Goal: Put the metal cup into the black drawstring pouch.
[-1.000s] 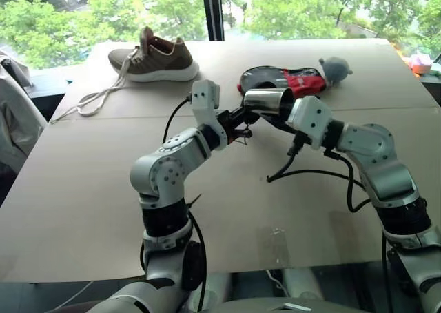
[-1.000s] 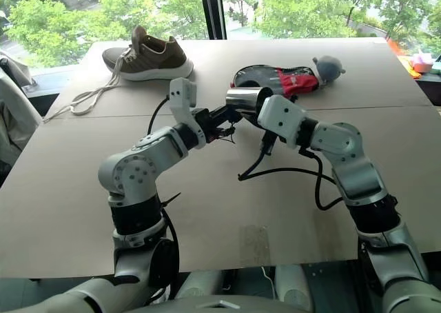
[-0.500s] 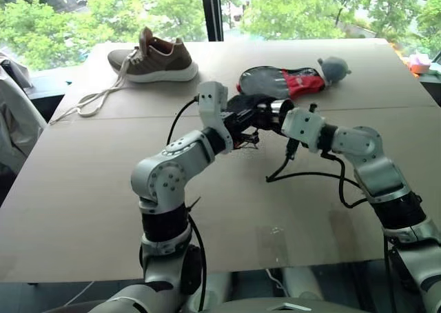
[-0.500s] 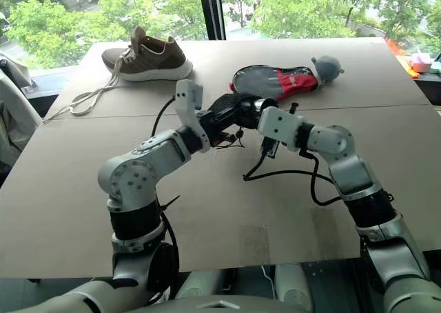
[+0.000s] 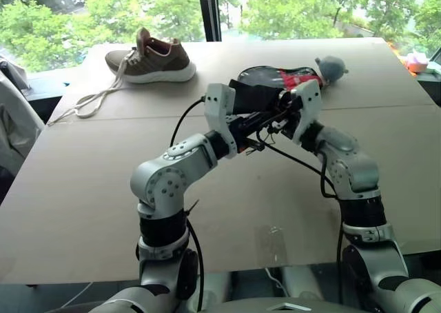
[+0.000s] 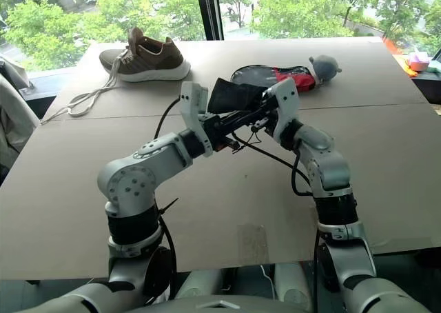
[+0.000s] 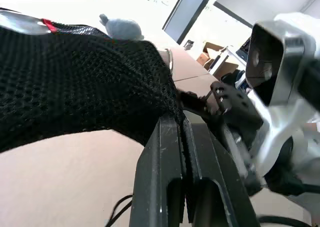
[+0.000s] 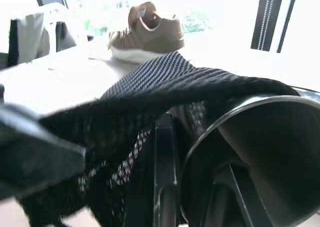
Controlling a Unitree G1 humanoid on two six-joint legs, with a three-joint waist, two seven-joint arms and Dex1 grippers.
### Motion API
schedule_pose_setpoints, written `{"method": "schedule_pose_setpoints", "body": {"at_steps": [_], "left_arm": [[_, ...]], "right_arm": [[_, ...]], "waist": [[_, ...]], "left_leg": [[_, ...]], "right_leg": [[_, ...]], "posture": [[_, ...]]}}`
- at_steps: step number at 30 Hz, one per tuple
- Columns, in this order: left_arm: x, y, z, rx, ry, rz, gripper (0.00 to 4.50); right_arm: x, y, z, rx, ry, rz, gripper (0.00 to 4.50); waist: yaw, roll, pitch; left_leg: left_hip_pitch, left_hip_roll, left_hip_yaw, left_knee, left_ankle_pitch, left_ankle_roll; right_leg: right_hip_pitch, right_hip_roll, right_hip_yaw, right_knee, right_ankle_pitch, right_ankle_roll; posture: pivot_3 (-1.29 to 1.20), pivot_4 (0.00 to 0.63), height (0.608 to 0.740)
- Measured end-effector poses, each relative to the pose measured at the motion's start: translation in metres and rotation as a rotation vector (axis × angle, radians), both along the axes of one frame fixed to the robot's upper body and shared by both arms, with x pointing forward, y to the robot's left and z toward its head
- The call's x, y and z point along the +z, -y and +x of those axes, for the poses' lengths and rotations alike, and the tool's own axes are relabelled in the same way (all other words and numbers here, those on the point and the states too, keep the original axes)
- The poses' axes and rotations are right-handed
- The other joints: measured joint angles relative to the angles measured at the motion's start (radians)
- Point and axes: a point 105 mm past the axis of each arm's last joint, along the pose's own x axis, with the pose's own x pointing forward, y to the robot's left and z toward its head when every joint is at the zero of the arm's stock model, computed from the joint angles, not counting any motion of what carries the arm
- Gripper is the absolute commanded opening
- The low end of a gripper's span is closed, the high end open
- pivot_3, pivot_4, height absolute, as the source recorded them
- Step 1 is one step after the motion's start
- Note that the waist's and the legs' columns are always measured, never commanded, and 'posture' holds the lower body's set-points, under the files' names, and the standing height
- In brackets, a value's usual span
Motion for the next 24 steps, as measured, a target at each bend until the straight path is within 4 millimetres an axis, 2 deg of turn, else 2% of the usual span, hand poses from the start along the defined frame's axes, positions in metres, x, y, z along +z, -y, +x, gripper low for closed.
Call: {"method": "schedule_pose_setpoints", "body": {"at_steps": [4, 6, 9, 10, 13, 15, 16, 17, 20, 24], "left_arm": [[0.002, 0.003, -0.003, -0.019, 0.006, -0.011, 0.00], [0.002, 0.003, -0.004, -0.022, 0.006, -0.014, 0.00], [0.002, 0.002, -0.003, -0.017, 0.011, -0.011, 0.00], [0.003, 0.002, -0.003, -0.016, 0.016, -0.015, 0.00], [0.003, 0.002, -0.001, -0.016, 0.012, -0.019, 0.00], [0.004, 0.004, -0.001, -0.022, 0.014, -0.021, 0.00], [0.008, 0.005, 0.001, -0.024, 0.026, -0.022, 0.00], [0.009, 0.005, 0.003, -0.023, 0.032, -0.018, 0.00], [0.009, 0.006, 0.005, -0.025, 0.031, -0.023, 0.00], [0.010, 0.008, 0.006, -0.034, 0.039, -0.029, 0.00]], "right_arm": [[0.008, 0.002, 0.000, 0.026, -0.176, 0.257, 0.11], [0.008, 0.005, 0.001, 0.012, -0.155, 0.190, 0.11], [0.004, 0.008, -0.003, 0.003, 0.054, -0.128, 0.11], [0.000, 0.008, -0.005, 0.000, 0.165, -0.284, 0.11], [-0.024, 0.013, -0.009, 0.035, 0.460, -0.739, 0.11], [-0.033, 0.010, -0.010, 0.060, 0.574, -0.884, 0.11], [-0.043, 0.011, -0.010, 0.103, 0.691, -1.060, 0.11], [-0.047, 0.010, -0.009, 0.136, 0.784, -1.164, 0.11], [-0.052, 0.007, -0.006, 0.169, 0.878, -1.255, 0.11], [-0.056, 0.001, -0.004, 0.176, 0.868, -1.220, 0.11]], "waist": [[-0.002, 0.000, 0.000], [-0.002, 0.001, 0.000], [-0.005, 0.001, 0.000], [-0.008, 0.001, 0.000], [-0.016, 0.000, 0.000], [-0.022, 0.000, 0.000], [-0.023, 0.000, 0.000], [-0.024, 0.000, 0.001], [-0.021, 0.000, 0.001], [-0.018, 0.000, 0.001]], "left_leg": [[0.000, 0.000, 0.000, -0.001, 0.000, 0.000], [0.000, 0.000, 0.001, -0.001, 0.000, 0.000], [0.000, -0.001, 0.002, -0.001, 0.000, 0.000], [0.000, -0.001, 0.002, -0.001, 0.000, 0.000], [0.001, -0.001, 0.003, 0.000, 0.000, 0.000], [0.001, 0.000, 0.004, 0.000, 0.001, -0.001], [0.001, 0.000, 0.004, 0.000, 0.001, -0.001], [0.002, 0.001, 0.004, 0.000, 0.001, -0.002], [0.002, 0.001, 0.003, -0.001, 0.002, -0.004], [0.001, 0.001, 0.003, 0.000, 0.002, -0.004]], "right_leg": [[-0.001, 0.000, 0.000, 0.001, 0.000, 0.000], [-0.001, 0.000, 0.000, 0.001, 0.000, 0.000], [-0.001, 0.003, 0.000, 0.001, 0.000, 0.000], [-0.001, 0.003, 0.001, 0.000, 0.000, 0.000], [0.000, 0.004, 0.001, 0.001, 0.000, 0.001], [-0.001, 0.004, 0.002, 0.001, 0.000, 0.000], [-0.001, 0.004, 0.003, 0.002, 0.000, 0.000], [-0.001, 0.004, 0.003, 0.002, 0.000, 0.000], [-0.001, 0.004, 0.002, 0.002, 0.000, 0.000], [-0.001, 0.004, 0.003, 0.001, 0.000, 0.000]], "posture": [[0.00, 0.150, 0.740], [0.00, 0.150, 0.740], [0.00, 0.150, 0.740], [0.00, 0.150, 0.740], [0.00, 0.150, 0.740], [0.00, 0.150, 0.740], [0.00, 0.150, 0.740], [0.00, 0.150, 0.740], [0.00, 0.150, 0.740], [0.00, 0.150, 0.740]]}}
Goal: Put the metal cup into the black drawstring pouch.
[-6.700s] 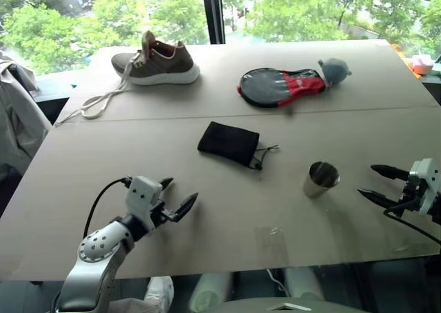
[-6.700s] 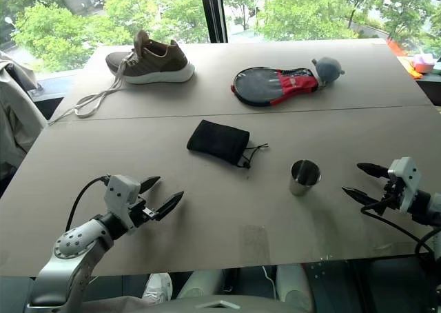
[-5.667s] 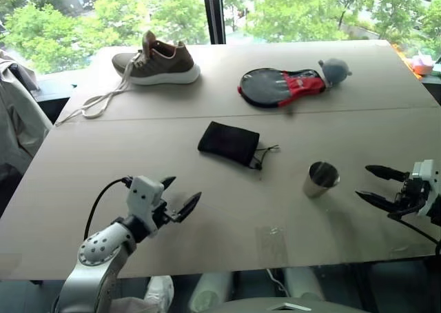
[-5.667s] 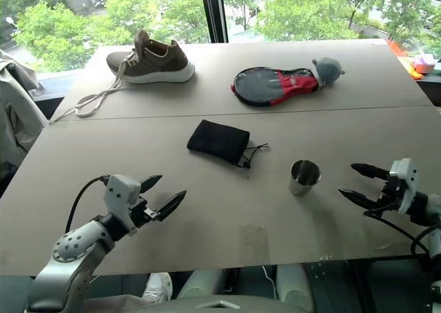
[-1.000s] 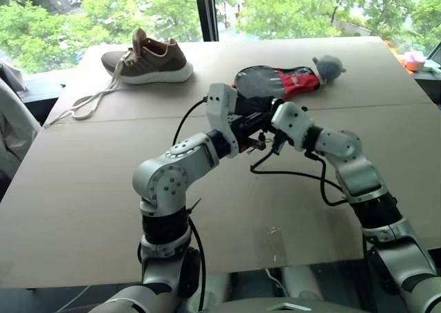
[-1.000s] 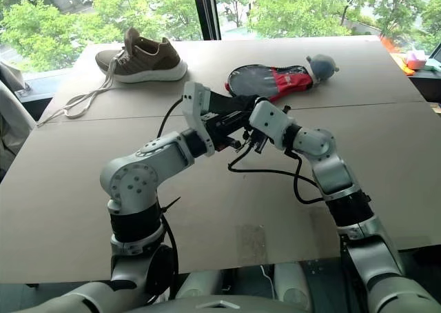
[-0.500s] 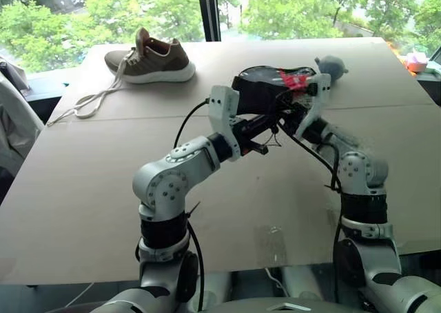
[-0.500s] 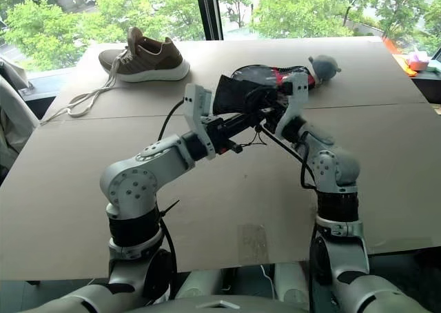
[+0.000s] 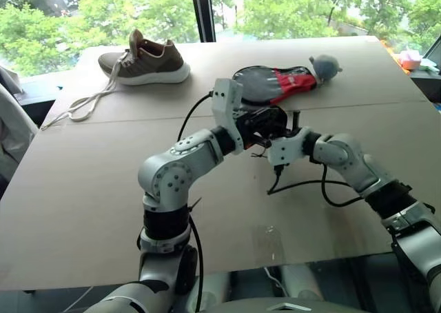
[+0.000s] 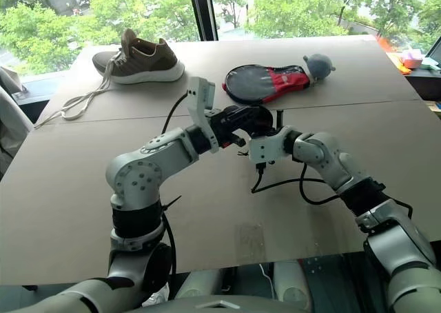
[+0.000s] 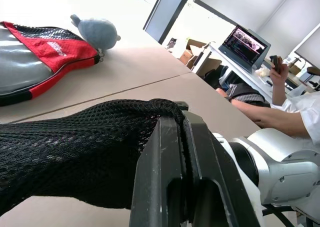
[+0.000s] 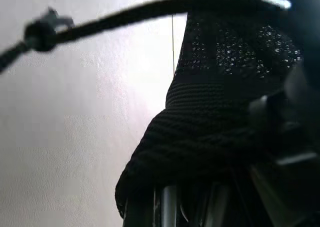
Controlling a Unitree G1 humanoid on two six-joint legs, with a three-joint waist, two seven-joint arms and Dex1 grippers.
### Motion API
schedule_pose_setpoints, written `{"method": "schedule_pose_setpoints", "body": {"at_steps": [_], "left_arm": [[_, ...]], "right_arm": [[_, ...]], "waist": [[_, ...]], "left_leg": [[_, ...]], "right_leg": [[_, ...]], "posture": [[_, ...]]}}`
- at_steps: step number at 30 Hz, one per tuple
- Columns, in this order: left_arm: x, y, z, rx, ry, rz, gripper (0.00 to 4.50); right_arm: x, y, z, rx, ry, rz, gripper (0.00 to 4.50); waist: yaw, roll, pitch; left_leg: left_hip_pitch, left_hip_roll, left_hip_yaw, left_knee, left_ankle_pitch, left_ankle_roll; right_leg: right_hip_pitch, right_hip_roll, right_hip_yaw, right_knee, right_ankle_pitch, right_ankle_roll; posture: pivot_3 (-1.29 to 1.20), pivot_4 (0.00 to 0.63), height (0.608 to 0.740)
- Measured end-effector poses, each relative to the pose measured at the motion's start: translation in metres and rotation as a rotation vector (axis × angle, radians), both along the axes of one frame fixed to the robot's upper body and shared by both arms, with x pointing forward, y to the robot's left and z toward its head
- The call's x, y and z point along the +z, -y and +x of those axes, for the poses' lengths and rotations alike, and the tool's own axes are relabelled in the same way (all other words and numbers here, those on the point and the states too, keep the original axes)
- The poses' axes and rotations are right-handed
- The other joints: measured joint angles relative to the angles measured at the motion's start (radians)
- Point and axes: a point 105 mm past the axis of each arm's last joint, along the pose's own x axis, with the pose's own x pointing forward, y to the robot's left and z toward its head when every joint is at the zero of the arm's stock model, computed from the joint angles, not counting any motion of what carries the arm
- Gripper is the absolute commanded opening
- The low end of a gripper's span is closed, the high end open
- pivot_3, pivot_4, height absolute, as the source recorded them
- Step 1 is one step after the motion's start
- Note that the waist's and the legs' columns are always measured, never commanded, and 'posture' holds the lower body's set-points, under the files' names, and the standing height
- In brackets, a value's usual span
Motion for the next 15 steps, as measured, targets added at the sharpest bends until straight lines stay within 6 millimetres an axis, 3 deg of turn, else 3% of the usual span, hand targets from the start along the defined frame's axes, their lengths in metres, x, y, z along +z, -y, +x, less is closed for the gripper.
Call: {"method": "schedule_pose_setpoints", "body": {"at_steps": [2, 3, 4, 8, 11, 15], "left_arm": [[0.000, 0.001, -0.001, -0.005, 0.001, -0.001, 0.00], [0.000, 0.001, -0.001, -0.005, 0.001, -0.002, 0.00], [0.000, 0.002, -0.001, -0.008, 0.000, -0.004, 0.00], [-0.004, 0.002, -0.002, -0.010, -0.010, -0.008, 0.00], [-0.003, -0.002, 0.003, 0.024, 0.016, 0.001, 0.00], [-0.016, -0.022, 0.023, 0.149, 0.012, 0.071, 0.00]], "right_arm": [[0.002, 0.002, 0.003, -0.029, -0.035, 0.045, 0.11], [0.002, 0.003, 0.004, -0.046, -0.055, 0.067, 0.73], [0.002, 0.006, 0.006, -0.063, -0.077, 0.081, 0.94], [0.010, 0.014, 0.004, -0.081, -0.119, 0.147, 2.73], [0.018, 0.014, -0.004, -0.055, -0.174, 0.197, 2.73], [0.034, 0.020, -0.025, -0.013, -0.318, 0.243, 2.73]], "waist": [[0.001, 0.000, 0.000], [0.002, 0.000, 0.000], [0.002, 0.000, 0.000], [0.002, 0.000, 0.000], [0.001, 0.000, 0.000], [0.001, 0.000, 0.000]], "left_leg": [[0.000, 0.000, 0.000, 0.000, 0.000, 0.000], [-0.001, 0.000, 0.000, 0.000, 0.000, 0.000], [-0.001, 0.000, -0.001, 0.000, 0.000, 0.000], [-0.001, 0.000, -0.001, 0.000, 0.000, 0.000], [-0.001, 0.000, -0.001, 0.000, 0.000, 0.000], [-0.001, 0.000, -0.002, 0.000, 0.000, 0.000]], "right_leg": [[0.000, 0.000, 0.000, -0.001, 0.000, 0.000], [0.000, 0.000, 0.000, -0.001, 0.000, 0.000], [0.000, 0.000, 0.000, -0.001, 0.000, 0.000], [0.000, -0.001, -0.001, -0.001, 0.000, 0.000], [0.000, -0.001, -0.001, -0.001, 0.000, 0.000], [0.000, -0.001, -0.001, -0.001, 0.000, 0.000]], "posture": [[0.00, 0.150, 0.740], [0.00, 0.150, 0.740], [0.00, 0.150, 0.740], [0.00, 0.150, 0.740], [0.00, 0.150, 0.740], [0.00, 0.150, 0.740]]}}
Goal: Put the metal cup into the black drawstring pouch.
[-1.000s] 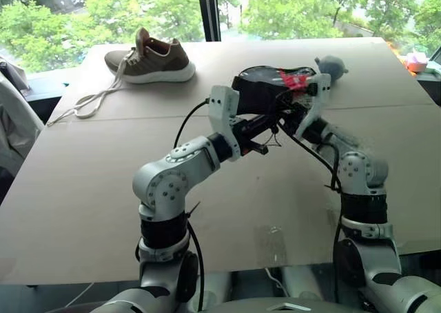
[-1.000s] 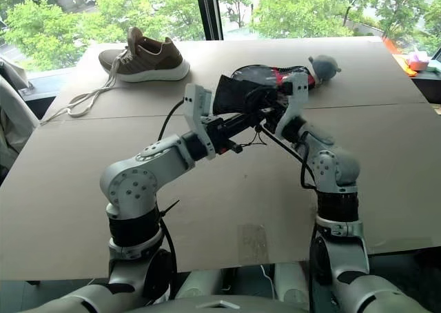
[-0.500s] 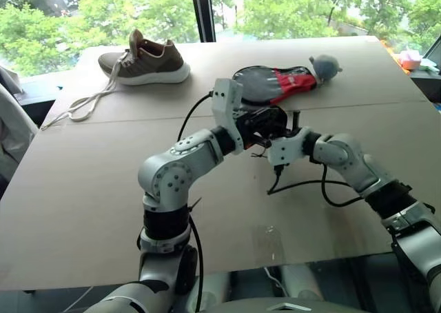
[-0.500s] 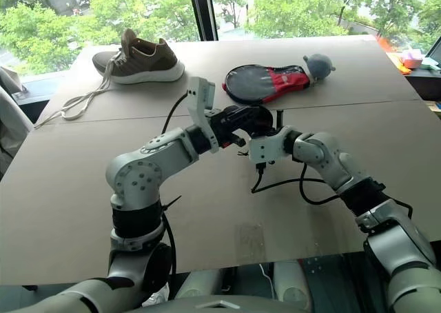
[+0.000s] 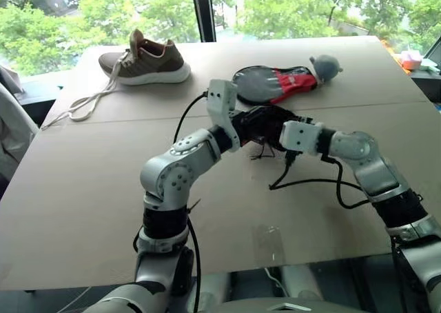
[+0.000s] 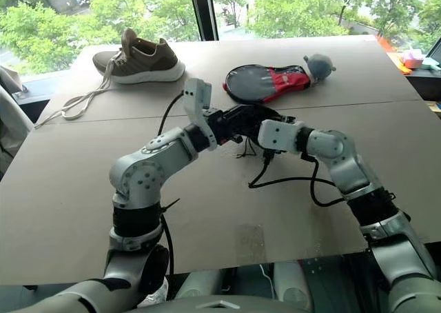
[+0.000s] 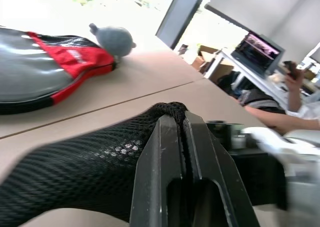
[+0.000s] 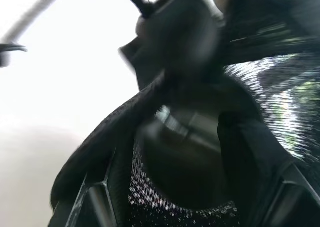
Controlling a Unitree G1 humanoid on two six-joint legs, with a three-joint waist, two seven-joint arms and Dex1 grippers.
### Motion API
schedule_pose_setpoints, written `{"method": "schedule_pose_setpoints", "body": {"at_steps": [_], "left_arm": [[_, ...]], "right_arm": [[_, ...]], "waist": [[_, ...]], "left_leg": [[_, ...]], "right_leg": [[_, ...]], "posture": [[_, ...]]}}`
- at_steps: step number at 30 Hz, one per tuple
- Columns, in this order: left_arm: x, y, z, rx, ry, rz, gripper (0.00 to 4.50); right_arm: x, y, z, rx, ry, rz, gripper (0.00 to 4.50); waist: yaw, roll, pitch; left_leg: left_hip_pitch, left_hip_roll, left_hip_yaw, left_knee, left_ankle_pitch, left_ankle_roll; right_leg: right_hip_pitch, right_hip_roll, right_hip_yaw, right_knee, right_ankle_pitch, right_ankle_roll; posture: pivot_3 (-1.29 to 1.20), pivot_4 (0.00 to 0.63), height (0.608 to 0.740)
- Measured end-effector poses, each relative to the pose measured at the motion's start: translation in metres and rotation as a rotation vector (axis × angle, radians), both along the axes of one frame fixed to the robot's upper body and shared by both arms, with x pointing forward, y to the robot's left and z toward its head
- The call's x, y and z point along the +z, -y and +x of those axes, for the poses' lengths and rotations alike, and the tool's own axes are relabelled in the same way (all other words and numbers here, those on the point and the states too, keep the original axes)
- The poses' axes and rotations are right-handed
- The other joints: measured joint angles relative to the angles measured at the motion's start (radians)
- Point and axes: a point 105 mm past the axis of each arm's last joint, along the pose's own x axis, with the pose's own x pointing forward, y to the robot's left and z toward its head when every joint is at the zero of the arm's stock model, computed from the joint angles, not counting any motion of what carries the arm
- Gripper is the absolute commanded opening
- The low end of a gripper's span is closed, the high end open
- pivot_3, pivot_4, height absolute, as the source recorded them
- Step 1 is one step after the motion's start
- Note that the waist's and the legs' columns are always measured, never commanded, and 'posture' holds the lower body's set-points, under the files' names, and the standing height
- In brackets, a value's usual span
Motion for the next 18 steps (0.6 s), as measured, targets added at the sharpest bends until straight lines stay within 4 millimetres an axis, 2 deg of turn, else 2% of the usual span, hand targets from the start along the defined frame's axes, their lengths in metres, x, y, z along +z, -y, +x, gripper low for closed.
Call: {"method": "schedule_pose_setpoints", "body": {"at_steps": [5, 10, 13, 18], "left_arm": [[-0.002, -0.010, 0.010, 0.062, 0.019, 0.000, 0.00], [0.000, -0.003, 0.009, 0.045, 0.014, -0.046, 0.00], [0.006, 0.002, 0.009, 0.029, -0.006, -0.128, 0.00], [0.038, 0.004, 0.013, 0.009, -0.019, -0.322, 0.00]], "right_arm": [[0.013, 0.014, -0.026, 0.027, -0.202, 0.030, 2.73], [0.026, 0.022, -0.026, -0.013, -0.291, 0.157, 2.73], [0.033, 0.017, -0.034, 0.002, -0.381, 0.299, 2.73], [0.003, 0.012, -0.067, 0.046, -0.639, 0.340, 2.73]], "waist": [[0.009, 0.000, 0.000], [0.015, 0.000, 0.000], [0.022, 0.000, 0.000], [0.029, 0.000, 0.000]], "left_leg": [[-0.001, 0.000, -0.002, 0.000, 0.000, 0.000], [-0.001, 0.000, -0.002, 0.000, -0.001, 0.001], [-0.002, 0.000, -0.003, 0.000, -0.001, 0.001], [-0.007, -0.001, -0.006, 0.002, -0.001, 0.002]], "right_leg": [[0.000, -0.002, -0.002, -0.001, 0.000, 0.000], [0.000, -0.003, -0.002, -0.001, 0.000, 0.000], [0.000, -0.003, -0.001, -0.001, 0.000, 0.000], [-0.001, -0.004, -0.004, -0.004, 0.000, 0.000]], "posture": [[0.00, 0.150, 0.740], [0.00, 0.150, 0.740], [0.00, 0.150, 0.740], [0.00, 0.150, 0.740]]}}
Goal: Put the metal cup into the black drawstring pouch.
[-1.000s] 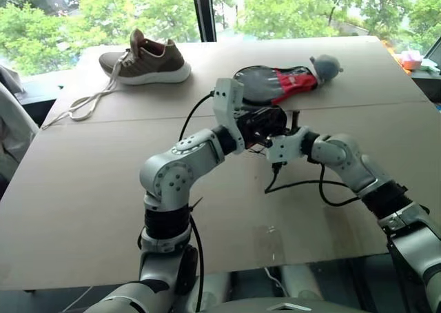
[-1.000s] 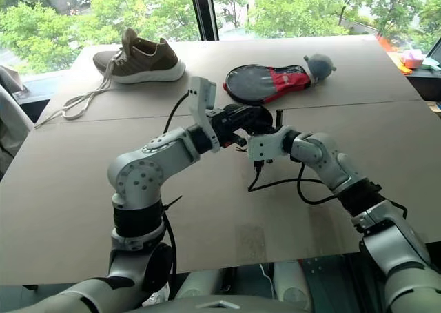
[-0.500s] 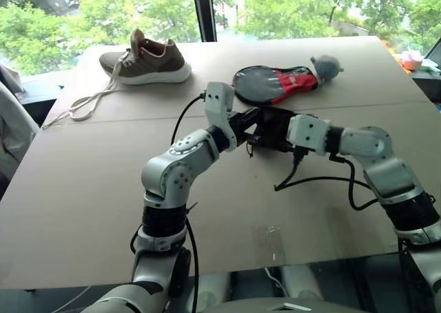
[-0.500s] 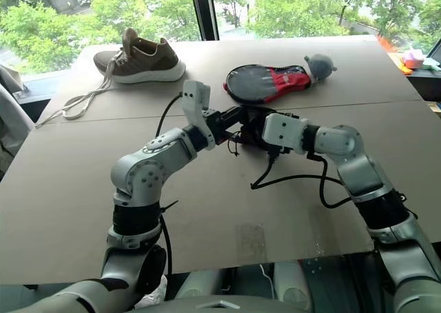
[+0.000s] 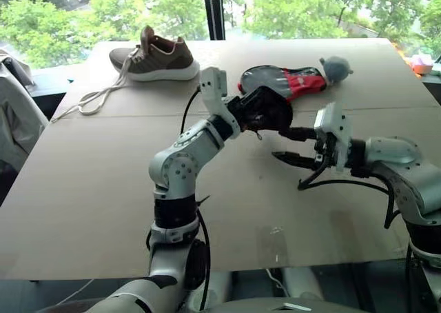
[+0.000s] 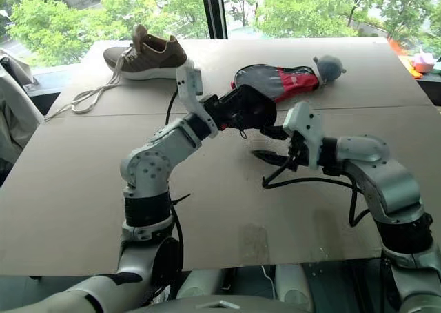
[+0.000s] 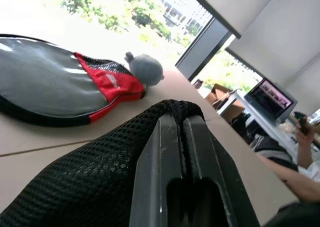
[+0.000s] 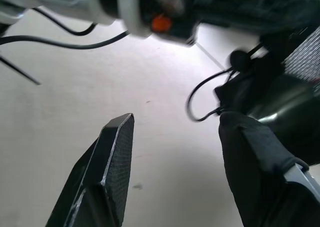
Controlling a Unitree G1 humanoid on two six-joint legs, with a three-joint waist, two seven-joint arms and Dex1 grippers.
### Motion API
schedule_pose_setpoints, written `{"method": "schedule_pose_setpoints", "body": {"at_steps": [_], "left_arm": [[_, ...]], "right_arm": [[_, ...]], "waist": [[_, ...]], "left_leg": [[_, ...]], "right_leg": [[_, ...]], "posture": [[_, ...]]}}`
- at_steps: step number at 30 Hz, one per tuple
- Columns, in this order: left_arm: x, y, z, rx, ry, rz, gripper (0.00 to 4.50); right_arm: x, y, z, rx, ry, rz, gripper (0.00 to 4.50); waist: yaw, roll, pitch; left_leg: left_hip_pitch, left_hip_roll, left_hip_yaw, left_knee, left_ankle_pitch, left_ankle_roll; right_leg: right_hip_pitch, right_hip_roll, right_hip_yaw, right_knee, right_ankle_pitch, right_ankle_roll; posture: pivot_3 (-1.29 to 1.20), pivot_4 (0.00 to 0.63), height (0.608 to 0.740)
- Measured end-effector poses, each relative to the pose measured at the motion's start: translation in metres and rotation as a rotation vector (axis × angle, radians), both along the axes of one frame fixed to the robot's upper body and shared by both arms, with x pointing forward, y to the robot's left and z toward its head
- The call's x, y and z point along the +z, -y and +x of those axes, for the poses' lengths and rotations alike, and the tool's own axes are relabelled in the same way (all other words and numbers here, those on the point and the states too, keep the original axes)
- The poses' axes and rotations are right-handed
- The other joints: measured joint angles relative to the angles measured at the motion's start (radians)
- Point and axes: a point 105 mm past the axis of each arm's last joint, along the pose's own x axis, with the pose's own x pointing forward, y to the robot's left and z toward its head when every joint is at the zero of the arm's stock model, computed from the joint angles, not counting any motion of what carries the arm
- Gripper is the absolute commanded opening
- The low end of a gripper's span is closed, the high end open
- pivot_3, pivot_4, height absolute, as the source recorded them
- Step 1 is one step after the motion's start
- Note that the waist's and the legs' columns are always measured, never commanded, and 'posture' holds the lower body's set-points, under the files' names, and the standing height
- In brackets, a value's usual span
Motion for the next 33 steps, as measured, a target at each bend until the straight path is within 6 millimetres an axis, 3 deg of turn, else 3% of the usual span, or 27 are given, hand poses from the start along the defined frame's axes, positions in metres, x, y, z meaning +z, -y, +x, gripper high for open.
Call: {"method": "schedule_pose_setpoints", "body": {"at_steps": [3, 6, 12, 17, 26, 33], "left_arm": [[0.010, 0.001, 0.001, -0.030, -0.034, -0.098, 0.00], [0.007, 0.008, 0.001, -0.081, -0.118, -0.174, 0.00], [0.004, 0.006, 0.003, -0.100, -0.210, -0.264, 0.00], [0.004, 0.004, 0.003, -0.101, -0.252, -0.302, 0.00], [0.007, 0.003, 0.005, -0.116, -0.293, -0.363, 0.00], [0.009, -0.001, 0.006, -0.108, -0.297, -0.384, 0.00]], "right_arm": [[-0.012, 0.001, -0.006, -0.030, -0.073, 0.000, 2.73], [-0.020, -0.007, 0.005, -0.127, -0.073, 0.013, 2.73], [-0.007, -0.031, 0.033, -0.292, -0.063, 0.123, 2.73], [-0.011, -0.026, 0.052, -0.428, -0.064, 0.116, 2.73], [-0.017, -0.051, 0.071, -0.507, -0.059, 0.204, 2.73], [-0.004, -0.059, 0.077, -0.536, 0.009, 0.305, 2.73]], "waist": [[-0.001, 0.000, 0.000], [-0.005, 0.000, 0.000], [-0.004, 0.000, 0.000], [-0.001, 0.000, 0.000], [-0.007, 0.000, 0.000], [-0.006, 0.000, 0.000]], "left_leg": [[0.000, 0.000, 0.001, 0.001, -0.001, 0.001], [0.001, 0.000, 0.002, 0.001, 0.000, 0.001], [0.003, 0.000, 0.002, 0.001, 0.000, 0.000], [0.002, -0.001, 0.003, 0.001, 0.000, 0.000], [0.002, 0.000, 0.005, 0.000, 0.000, 0.000], [0.002, 0.000, 0.006, 0.000, 0.000, 0.000]], "right_leg": [[0.000, 0.000, -0.002, -0.001, 0.000, 0.000], [0.000, 0.001, -0.002, 0.001, 0.000, 0.000], [0.000, 0.002, -0.001, 0.003, 0.000, 0.000], [0.000, 0.002, -0.001, 0.002, 0.000, 0.000], [-0.004, 0.004, 0.002, 0.005, 0.000, 0.000], [-0.004, 0.006, 0.003, 0.005, 0.000, 0.000]], "posture": [[0.00, 0.150, 0.740], [0.00, 0.150, 0.740], [0.00, 0.150, 0.740], [0.00, 0.150, 0.740], [0.00, 0.150, 0.740], [0.00, 0.150, 0.740]]}}
